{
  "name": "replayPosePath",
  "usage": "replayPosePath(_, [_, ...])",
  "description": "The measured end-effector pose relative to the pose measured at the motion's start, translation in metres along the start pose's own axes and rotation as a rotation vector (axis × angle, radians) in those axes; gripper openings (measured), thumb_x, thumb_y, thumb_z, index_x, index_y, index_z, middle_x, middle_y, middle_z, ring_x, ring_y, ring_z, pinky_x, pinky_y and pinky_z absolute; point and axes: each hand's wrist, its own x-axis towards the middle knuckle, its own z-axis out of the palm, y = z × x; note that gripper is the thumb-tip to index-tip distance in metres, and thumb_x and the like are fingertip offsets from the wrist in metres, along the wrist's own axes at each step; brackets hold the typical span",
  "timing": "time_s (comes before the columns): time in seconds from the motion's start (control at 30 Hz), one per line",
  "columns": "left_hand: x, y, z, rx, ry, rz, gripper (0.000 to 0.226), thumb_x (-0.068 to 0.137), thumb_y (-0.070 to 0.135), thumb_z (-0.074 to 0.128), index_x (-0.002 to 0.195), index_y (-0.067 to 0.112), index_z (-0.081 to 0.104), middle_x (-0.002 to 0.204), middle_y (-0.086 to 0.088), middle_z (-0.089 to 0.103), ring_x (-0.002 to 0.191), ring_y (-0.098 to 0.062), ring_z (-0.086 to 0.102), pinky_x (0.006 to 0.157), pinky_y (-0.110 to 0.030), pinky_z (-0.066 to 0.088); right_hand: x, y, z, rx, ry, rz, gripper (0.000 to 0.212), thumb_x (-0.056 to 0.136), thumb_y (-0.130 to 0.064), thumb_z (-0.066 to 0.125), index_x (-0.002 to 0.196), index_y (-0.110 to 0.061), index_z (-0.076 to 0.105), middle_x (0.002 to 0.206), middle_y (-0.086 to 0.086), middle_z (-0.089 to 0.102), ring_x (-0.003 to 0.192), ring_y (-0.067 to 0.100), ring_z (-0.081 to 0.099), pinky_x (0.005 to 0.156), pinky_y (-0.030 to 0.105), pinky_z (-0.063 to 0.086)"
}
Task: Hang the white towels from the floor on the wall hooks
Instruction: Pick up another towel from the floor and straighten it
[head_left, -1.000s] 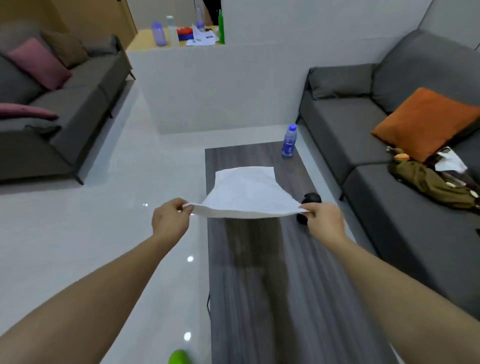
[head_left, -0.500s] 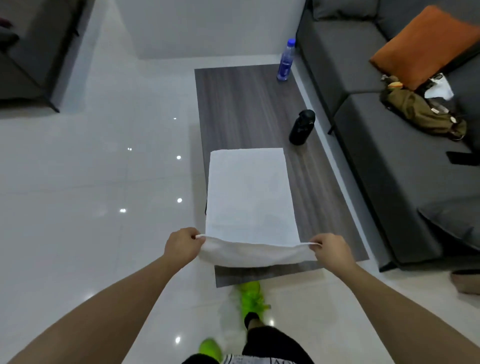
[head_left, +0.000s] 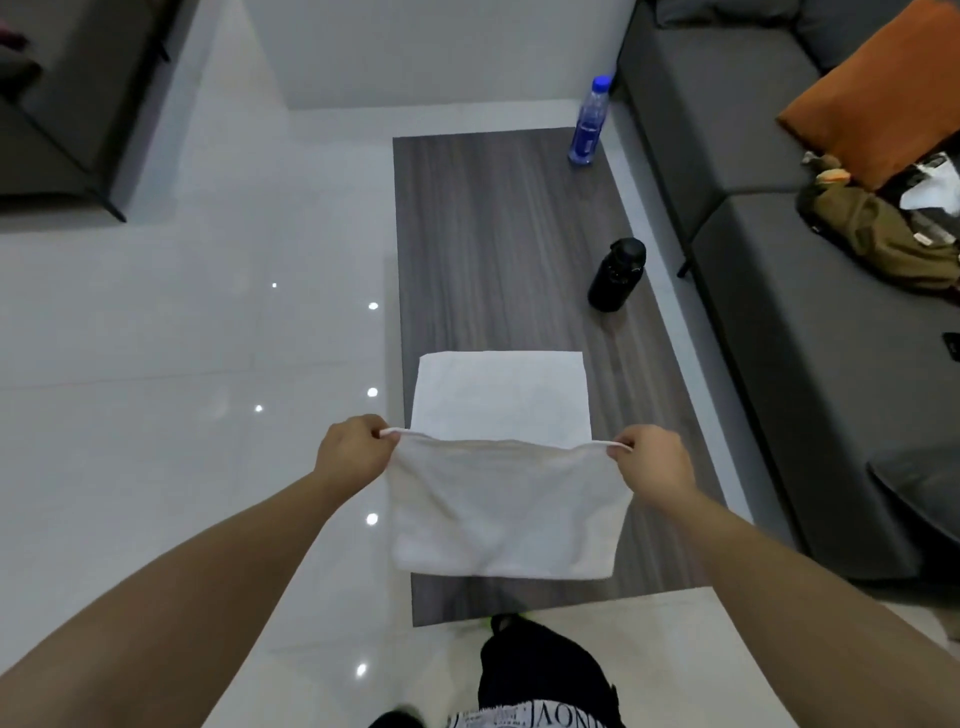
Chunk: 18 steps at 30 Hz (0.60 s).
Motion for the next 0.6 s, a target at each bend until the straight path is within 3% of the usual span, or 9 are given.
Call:
replayPosePath(0.17, [0.073, 0.050, 0.001, 0.009, 0.053, -0.063, 0.018, 0.090, 0.032, 0.052, 0.081, 0.023, 0.065, 0.076, 0.001, 0.064, 0.081, -0.025, 0.060, 0.062, -0.028, 0.039, 0.099, -0.025, -0.019, 0.034, 0.008, 0.001, 0.018, 0.090, -0.025, 0.065, 0.073, -0.018, 0.068, 0.076, 0.009, 0.067, 0.074, 0.029, 0.062, 0.061, 0.029, 0.046])
replayPosePath(0.27, [0.116, 0.069, 0.010, -0.033, 0.158, -0.102, 0.021, 0.090, 0.028, 0.052, 0.104, 0.018, 0.064, 0.093, -0.004, 0.067, 0.092, -0.028, 0.062, 0.074, -0.030, 0.044, 0.153, -0.036, -0.016, 0.034, 0.044, -0.021, 0.015, 0.092, -0.028, 0.063, 0.095, -0.016, 0.072, 0.091, 0.012, 0.070, 0.090, 0.034, 0.065, 0.068, 0.031, 0.049])
replayPosePath(0.37, [0.144, 0.076, 0.029, -0.041, 0.216, -0.102, 0.036, 0.092, 0.025, 0.054, 0.125, 0.012, 0.055, 0.108, -0.011, 0.066, 0.100, -0.032, 0.061, 0.079, -0.033, 0.045, 0.188, -0.039, 0.000, 0.058, 0.100, 0.014, 0.029, 0.095, -0.031, 0.059, 0.117, -0.014, 0.067, 0.106, 0.014, 0.069, 0.100, 0.035, 0.063, 0.074, 0.035, 0.052])
replayPosePath(0.6, [0.113, 0.042, 0.122, 0.086, -0.107, -0.079, 0.036, 0.094, 0.024, 0.056, 0.129, 0.015, 0.055, 0.121, -0.013, 0.061, 0.111, -0.029, 0.056, 0.093, -0.038, 0.046, 0.145, 0.000, 0.105, 0.060, -0.180, 0.046, 0.033, 0.096, -0.026, 0.058, 0.127, -0.016, 0.062, 0.118, 0.009, 0.067, 0.103, 0.026, 0.064, 0.084, 0.029, 0.049])
